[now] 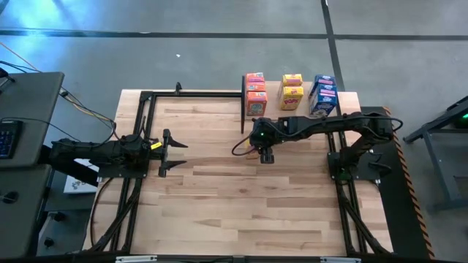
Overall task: Stack cereal on shelf
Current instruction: Put the yellow cereal box on the shelf aligned with the yellow cereal boxes
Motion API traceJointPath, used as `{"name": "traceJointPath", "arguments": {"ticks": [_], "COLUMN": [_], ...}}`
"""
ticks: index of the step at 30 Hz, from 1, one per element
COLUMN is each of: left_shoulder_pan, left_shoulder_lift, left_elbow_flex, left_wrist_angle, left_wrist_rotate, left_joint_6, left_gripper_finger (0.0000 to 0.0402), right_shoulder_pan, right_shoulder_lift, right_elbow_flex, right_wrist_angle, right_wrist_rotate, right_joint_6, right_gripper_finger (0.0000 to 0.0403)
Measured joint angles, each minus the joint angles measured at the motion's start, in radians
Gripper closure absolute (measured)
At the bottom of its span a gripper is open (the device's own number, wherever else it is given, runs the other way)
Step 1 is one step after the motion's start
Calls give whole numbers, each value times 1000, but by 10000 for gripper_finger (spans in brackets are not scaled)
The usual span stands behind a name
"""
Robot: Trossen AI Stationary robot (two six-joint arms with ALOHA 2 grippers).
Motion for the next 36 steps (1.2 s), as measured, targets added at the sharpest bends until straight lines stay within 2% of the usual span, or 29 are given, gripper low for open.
{"name": "traceJointPath", "arguments": {"ticks": [9, 18, 26, 36], "left_shoulder_pan": [0, 0, 0, 0], "left_shoulder_lift": [0, 0, 0, 0], "left_elbow_flex": [0, 0, 0, 0], "left_wrist_angle": [0, 0, 0, 0], "left_wrist_rotate": [0, 0, 0, 0], "left_joint_6": [0, 0, 0, 0], "left_gripper_finger": [131, 131, 131, 131], "right_shoulder_pan": [0, 1, 2, 2], "right_shoulder_lift": [-3, -3, -4, -10], "right_elbow_flex": [13, 152, 283, 372], "right_wrist_angle": [-33, -220, -384, -474], "right_wrist_rotate": [-1, -5, -62, -55], "right_joint_6": [0, 18, 18, -17], "right_gripper_finger": [249, 249, 249, 249]}}
